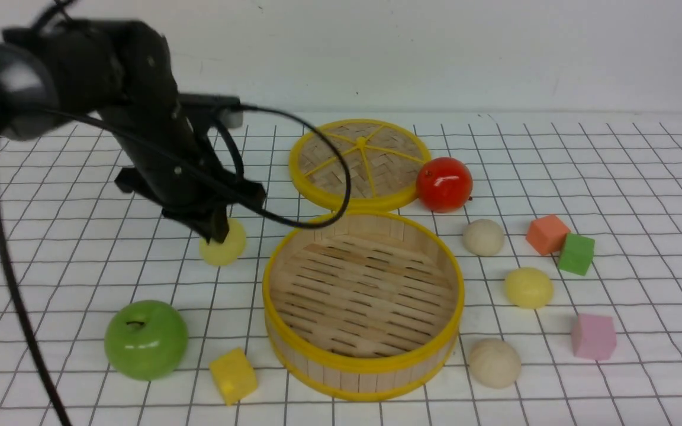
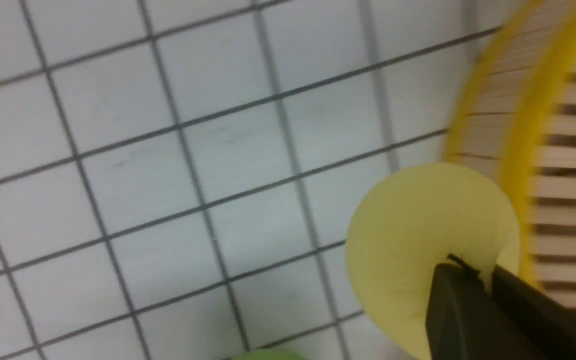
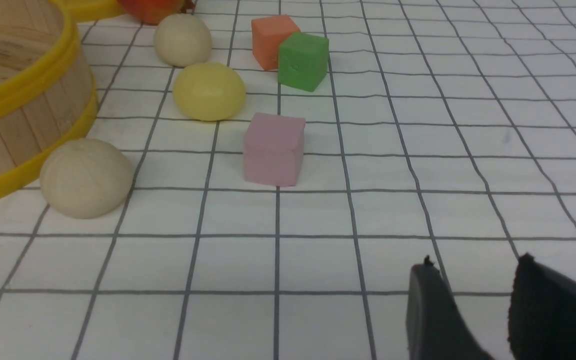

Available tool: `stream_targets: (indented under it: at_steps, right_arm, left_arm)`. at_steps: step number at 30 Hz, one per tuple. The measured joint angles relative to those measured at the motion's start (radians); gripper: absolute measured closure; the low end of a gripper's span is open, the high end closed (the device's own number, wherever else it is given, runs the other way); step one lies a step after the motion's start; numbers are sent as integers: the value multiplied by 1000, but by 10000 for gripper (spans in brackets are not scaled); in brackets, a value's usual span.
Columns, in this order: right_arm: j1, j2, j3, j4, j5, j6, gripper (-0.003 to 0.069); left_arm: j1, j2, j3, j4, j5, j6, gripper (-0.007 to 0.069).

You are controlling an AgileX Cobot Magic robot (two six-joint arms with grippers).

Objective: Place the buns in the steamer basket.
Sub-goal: Use the left arm to put the steamed stuffed bun into the steamer

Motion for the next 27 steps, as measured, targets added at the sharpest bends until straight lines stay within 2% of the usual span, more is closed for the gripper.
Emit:
stream_targets:
  at_steps: [4, 6, 9, 13, 19, 21, 25, 26, 27]
  right_arm:
    - [0, 0, 0, 0, 0, 0, 419]
    - [0, 0, 0, 0, 0, 0, 419]
    - [0, 0, 0, 0, 0, 0, 419]
    - [0, 0, 0, 0, 0, 0, 419]
    - [0, 0, 0, 0, 0, 0, 419]
    - [0, 0, 0, 0, 0, 0, 419]
    - [0, 0, 0, 0, 0, 0, 419]
    - [0, 0, 0, 0, 0, 0, 419]
    - [0, 0, 0, 0, 0, 0, 419]
  left_arm:
    - [-64, -35, 0, -55, 3, 69, 638]
    - [-149, -20, 0, -65, -17, 119, 638]
    - [-191, 2, 0, -48, -57, 119, 638]
    - [-224, 57, 0, 35, -158, 85, 638]
    - [-224, 141, 0, 223, -255, -46, 620]
    - [-224, 155, 0, 260, -262, -73, 594]
    - [-225, 172, 0, 271, -266, -98, 456]
    - [-225, 172, 0, 271, -266, -98, 447]
    - [-225, 173, 0, 263, -269, -114, 358]
